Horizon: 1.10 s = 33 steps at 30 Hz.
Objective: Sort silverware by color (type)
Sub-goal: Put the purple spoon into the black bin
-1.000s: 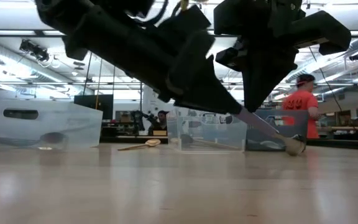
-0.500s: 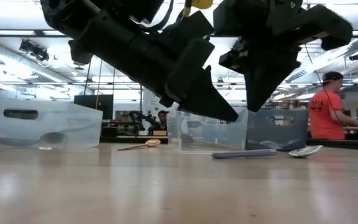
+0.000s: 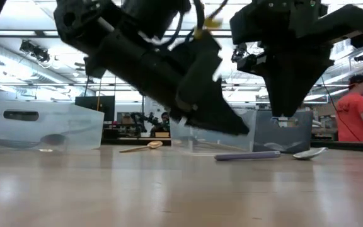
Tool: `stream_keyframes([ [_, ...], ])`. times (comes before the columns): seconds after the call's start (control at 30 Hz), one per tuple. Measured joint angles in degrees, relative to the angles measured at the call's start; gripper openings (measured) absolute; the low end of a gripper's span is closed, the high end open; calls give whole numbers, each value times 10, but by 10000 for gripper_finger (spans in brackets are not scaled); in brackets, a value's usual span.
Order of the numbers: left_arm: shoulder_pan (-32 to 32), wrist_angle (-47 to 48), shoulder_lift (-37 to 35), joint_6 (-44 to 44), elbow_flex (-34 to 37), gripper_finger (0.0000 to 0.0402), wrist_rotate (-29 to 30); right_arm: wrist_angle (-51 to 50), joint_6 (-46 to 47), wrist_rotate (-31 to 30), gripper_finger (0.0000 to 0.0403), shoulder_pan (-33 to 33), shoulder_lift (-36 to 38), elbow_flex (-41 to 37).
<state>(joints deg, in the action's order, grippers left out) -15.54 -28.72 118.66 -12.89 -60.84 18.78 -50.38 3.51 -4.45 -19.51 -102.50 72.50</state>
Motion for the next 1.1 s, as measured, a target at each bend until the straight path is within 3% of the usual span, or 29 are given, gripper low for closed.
stream_keyframes([
  [0.33, 10, 26, 32, 0, 0, 144, 4, -3, 19, -22, 87, -39, 2, 4],
  [0.57, 12, 56, 30, 0, -2, 138, -27, -2, 20, -57, 87, -56, 2, 4],
  [0.8, 24, 97, 28, -16, -3, 72, -68, 2, 26, -60, 87, -57, 2, 4],
  [1.03, 22, 130, 2, -3, 0, 71, -81, 2, 30, -60, 87, -59, 2, 4],
  [1.1, 20, 159, -23, 8, 1, 44, -85, -4, 30, -60, 87, -59, 3, 4],
])
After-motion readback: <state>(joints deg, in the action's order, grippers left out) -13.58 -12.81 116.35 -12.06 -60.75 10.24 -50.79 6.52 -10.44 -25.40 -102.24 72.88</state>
